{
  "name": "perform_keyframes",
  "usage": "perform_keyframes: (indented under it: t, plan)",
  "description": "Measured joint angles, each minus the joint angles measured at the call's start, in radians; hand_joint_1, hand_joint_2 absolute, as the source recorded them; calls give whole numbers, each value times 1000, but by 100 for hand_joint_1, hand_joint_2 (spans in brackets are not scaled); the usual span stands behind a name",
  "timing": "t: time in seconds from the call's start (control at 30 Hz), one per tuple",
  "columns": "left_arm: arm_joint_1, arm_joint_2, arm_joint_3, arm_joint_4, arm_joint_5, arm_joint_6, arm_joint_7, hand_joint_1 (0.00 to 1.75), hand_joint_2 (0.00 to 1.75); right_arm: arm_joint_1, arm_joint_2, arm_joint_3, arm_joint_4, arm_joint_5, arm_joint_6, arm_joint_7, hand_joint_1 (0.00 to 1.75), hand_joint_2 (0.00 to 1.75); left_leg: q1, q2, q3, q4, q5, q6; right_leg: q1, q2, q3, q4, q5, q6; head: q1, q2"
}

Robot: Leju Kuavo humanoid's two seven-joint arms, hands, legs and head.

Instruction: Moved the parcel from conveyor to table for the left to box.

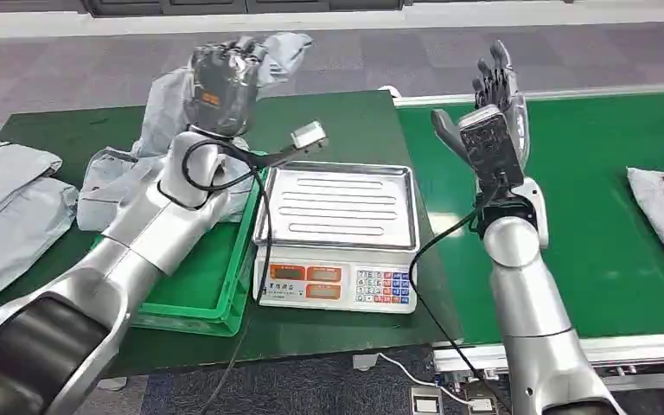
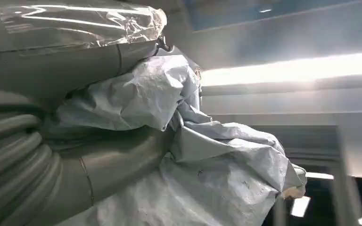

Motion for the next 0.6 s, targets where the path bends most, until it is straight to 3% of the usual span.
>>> perform_keyframes:
  t: [0.3,0.47,0.6]
  plan:
    - [137,228,263,-63,-47,-31,9,175,175,59,-84,0,-16,-66,5,17,0,175,1,3,1,-1,0,-1,0,3,-1,0,-1,-1,0,0]
    - [223,326,325,-74,75,-270,-50,175,175,115,-154,-1,-44,-129,21,18,0,175,0,2,1,-1,-1,-2,0,2,-1,0,-1,-1,0,0]
    - [356,416,338,-150,152,-402,-29,175,175,171,-192,-15,-99,-123,53,36,0,175,0,6,1,-1,-3,-3,0,6,-3,-1,-1,-2,0,0]
